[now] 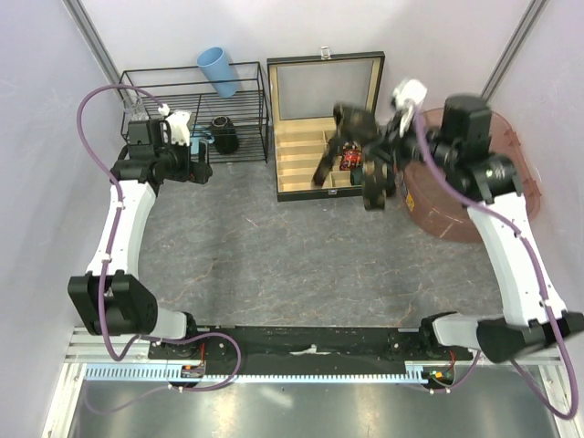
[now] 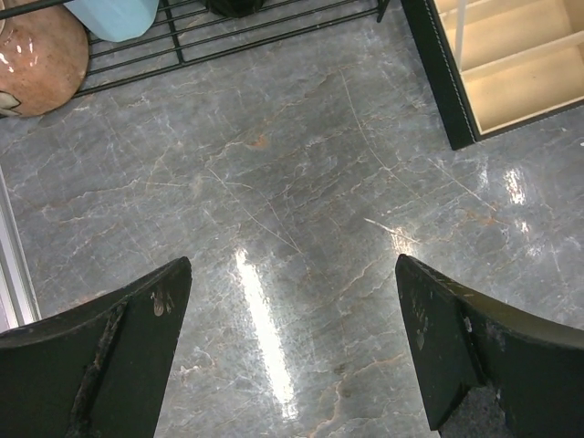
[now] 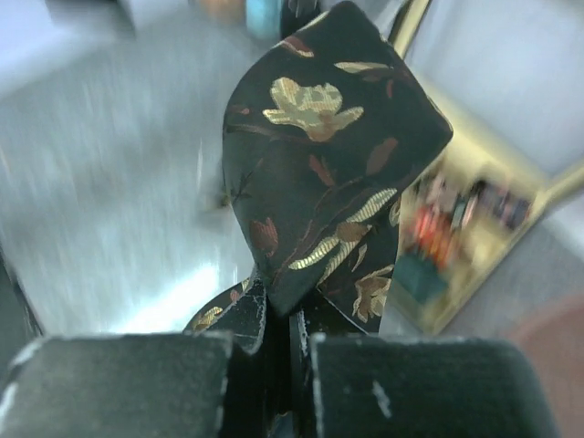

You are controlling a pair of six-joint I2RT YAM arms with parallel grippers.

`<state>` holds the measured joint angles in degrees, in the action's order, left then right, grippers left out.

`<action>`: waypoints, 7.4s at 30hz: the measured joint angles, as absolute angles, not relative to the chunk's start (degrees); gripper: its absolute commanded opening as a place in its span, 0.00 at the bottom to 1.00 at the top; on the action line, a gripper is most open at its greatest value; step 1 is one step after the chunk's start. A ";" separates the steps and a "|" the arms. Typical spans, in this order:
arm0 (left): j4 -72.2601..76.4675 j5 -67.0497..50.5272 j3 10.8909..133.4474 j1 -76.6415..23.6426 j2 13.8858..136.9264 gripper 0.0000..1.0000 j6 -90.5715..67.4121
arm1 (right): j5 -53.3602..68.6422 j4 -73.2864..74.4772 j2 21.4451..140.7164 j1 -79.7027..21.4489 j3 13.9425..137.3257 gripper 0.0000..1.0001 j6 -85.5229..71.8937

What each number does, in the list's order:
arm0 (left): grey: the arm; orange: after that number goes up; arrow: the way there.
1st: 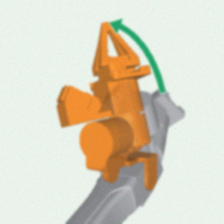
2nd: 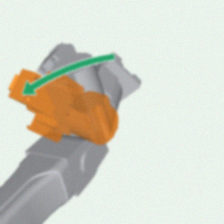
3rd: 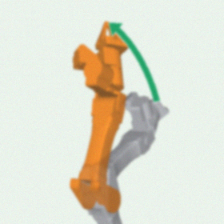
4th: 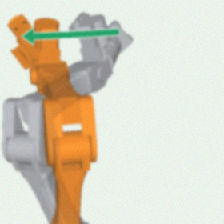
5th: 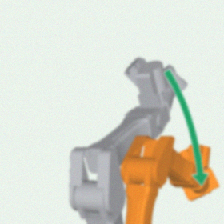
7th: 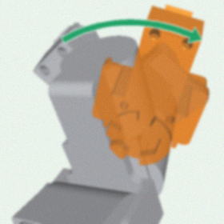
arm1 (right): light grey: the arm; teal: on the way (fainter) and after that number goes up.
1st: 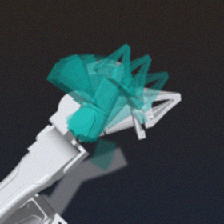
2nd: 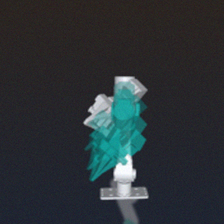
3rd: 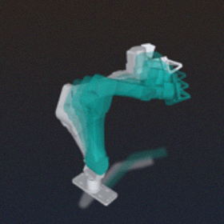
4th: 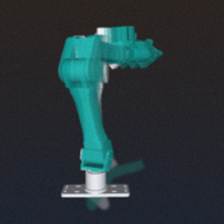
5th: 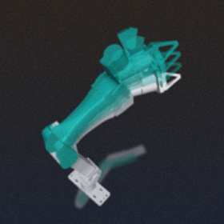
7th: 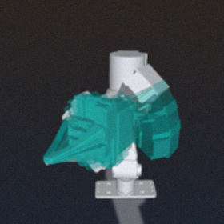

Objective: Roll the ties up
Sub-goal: Move the bin to the corner of the board, then place the tie at the center of the board, then flatten out the tie at the center of the board.

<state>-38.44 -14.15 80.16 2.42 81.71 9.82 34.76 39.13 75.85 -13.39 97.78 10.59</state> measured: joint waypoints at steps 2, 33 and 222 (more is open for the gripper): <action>-38.44 -14.41 78.94 2.42 80.07 0.99 9.85 | 32.56 43.16 71.72 -14.70 90.02 0.00 17.41; -38.44 -17.02 73.34 2.37 78.65 1.00 9.93 | -21.28 22.74 61.56 -1.13 36.14 0.00 54.89; -21.65 -27.33 61.60 -1.48 60.55 0.95 17.69 | 23.38 30.59 91.44 -33.04 89.45 0.34 4.67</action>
